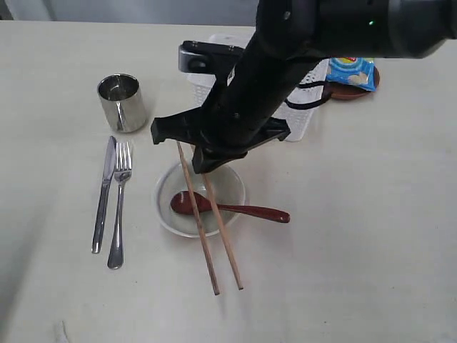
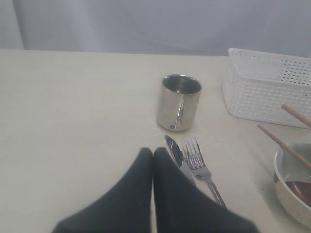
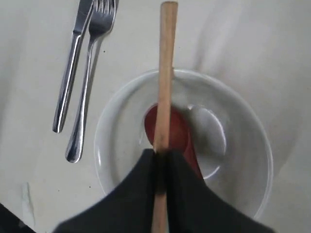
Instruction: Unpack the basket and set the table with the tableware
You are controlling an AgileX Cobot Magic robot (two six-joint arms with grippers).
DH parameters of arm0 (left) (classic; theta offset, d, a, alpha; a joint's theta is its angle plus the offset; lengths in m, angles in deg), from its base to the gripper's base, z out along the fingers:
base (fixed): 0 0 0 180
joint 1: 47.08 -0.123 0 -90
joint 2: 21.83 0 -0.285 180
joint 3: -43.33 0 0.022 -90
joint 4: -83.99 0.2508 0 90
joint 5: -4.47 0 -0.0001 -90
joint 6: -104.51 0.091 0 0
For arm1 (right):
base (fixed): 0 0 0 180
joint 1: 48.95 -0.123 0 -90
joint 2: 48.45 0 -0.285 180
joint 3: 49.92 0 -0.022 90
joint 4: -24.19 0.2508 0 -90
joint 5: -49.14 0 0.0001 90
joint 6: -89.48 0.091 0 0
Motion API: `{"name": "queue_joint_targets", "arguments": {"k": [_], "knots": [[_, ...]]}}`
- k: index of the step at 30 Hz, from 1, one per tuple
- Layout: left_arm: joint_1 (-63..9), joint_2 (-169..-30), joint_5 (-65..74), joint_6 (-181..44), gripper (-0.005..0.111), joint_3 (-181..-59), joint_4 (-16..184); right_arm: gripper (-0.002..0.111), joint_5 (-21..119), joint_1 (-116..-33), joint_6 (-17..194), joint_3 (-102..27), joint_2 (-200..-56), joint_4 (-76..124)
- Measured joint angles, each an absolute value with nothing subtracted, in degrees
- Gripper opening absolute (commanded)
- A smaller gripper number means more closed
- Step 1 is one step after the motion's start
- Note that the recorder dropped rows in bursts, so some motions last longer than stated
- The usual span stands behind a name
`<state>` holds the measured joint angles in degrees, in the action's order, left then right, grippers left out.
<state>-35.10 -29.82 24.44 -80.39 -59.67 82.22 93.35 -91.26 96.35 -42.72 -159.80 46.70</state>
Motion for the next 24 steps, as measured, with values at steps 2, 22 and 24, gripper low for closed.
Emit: {"name": "queue_joint_targets", "arguments": {"k": [2,22,24], "knots": [[-35.1,-29.8,24.4,-80.4,0.000,-59.7,82.2,-0.001,92.6,-91.4,96.3,-42.6,-160.9,46.7],[-35.1,-29.8,24.4,-80.4,0.000,-59.7,82.2,0.000,90.1,-91.4,96.1,-42.6,-163.7,47.0],[-35.1,-29.8,24.4,-80.4,0.000,-59.7,82.2,0.000,90.1,-91.4,96.1,-42.6,-163.9,47.0]]}}
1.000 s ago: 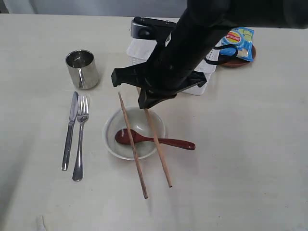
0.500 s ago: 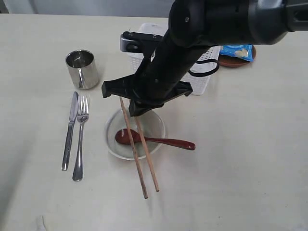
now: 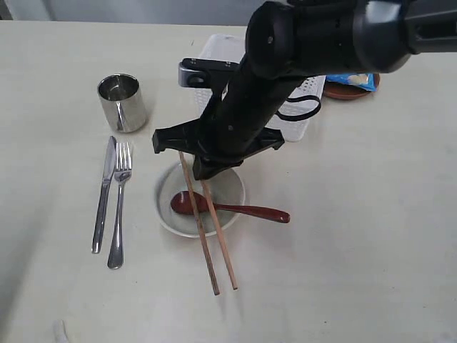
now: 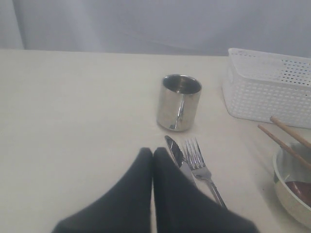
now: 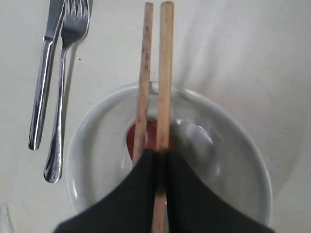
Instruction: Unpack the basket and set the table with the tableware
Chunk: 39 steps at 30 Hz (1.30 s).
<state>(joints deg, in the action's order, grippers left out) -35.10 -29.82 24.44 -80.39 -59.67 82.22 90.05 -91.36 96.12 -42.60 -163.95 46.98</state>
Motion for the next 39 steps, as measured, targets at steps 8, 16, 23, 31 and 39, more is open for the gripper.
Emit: {"name": "queue_joint_targets", "arguments": {"k": [8,16,23,31,39], "knots": [[-35.1,-29.8,24.4,-80.4,0.000,-59.7,82.2,0.000,87.7,-91.4,96.1,-42.6,-164.6,47.9],[-35.1,-29.8,24.4,-80.4,0.000,-59.7,82.2,0.000,87.8,-91.4,96.1,-42.6,-164.6,48.3],[-35.1,-29.8,24.4,-80.4,0.000,-59.7,82.2,0.000,89.3,-91.4,95.5,-42.6,-164.6,48.3],[-35.1,-29.8,24.4,-80.4,0.000,-59.7,82.2,0.000,89.3,-91.4,95.4,-42.6,-164.6,48.6],[-35.1,-29.8,24.4,-80.4,0.000,-59.7,82.2,0.030,89.3,-91.4,94.8,-42.6,-164.6,49.3]]}}
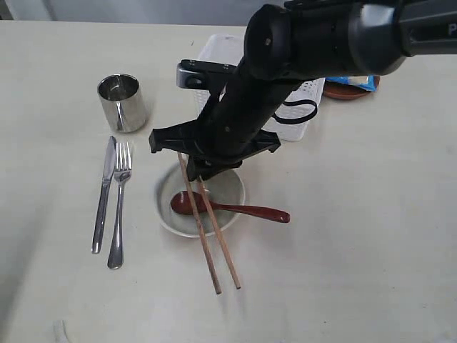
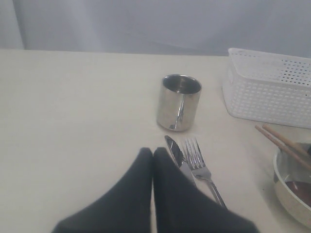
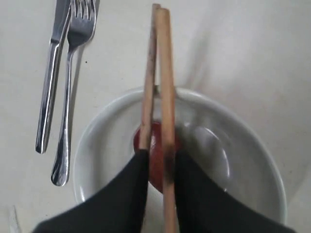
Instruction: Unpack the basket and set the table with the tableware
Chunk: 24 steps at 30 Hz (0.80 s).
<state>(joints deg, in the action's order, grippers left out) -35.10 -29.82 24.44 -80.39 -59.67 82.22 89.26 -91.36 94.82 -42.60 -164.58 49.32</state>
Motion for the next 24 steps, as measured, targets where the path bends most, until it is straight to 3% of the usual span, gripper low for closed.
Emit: {"name": "queue_joint_targets", "arguments": {"k": [17,24], "knots": [[-35.1,-29.8,24.4,-80.4,0.000,-59.7,82.2,0.031,95.5,-91.3,91.3,-46.8,-161.4,46.2],[-35.1,-29.8,24.4,-80.4,0.000,-59.7,82.2,0.055,98.3,-93.3,95.0,-46.8,-161.4,37.8]]}}
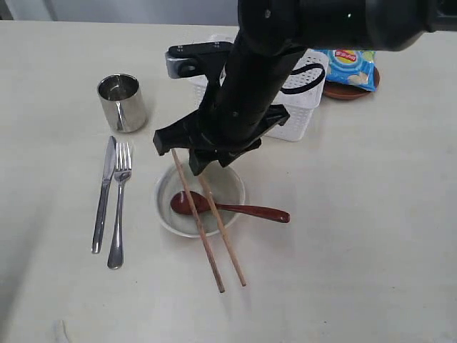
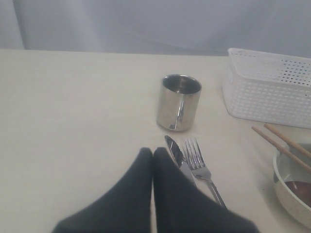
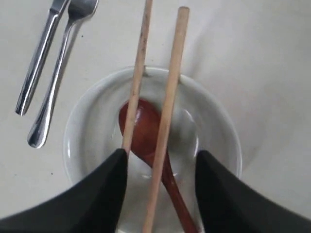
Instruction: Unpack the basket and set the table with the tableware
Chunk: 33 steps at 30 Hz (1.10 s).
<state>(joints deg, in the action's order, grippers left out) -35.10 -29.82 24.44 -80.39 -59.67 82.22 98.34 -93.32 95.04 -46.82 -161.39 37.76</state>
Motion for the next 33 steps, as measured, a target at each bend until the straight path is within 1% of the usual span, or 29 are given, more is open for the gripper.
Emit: {"name": "queue_joint_targets", "arguments": {"k": [6,18,33], "knots": [[-35.1,-29.8,24.4,-80.4,0.000,-59.7,82.2,0.056,98.0,-95.7,96.5,-46.8,-161.4,36.9],[-35.1,-29.8,24.4,-80.4,0.000,-59.7,82.2,0.056,97.0,-95.9,97.6,-46.8,-165.8,36.0],[-35.1,-29.8,24.4,-80.4,0.000,-59.7,82.2,0.056,96.9,-95.9,97.0,-46.8,-166.6,38.3]]}}
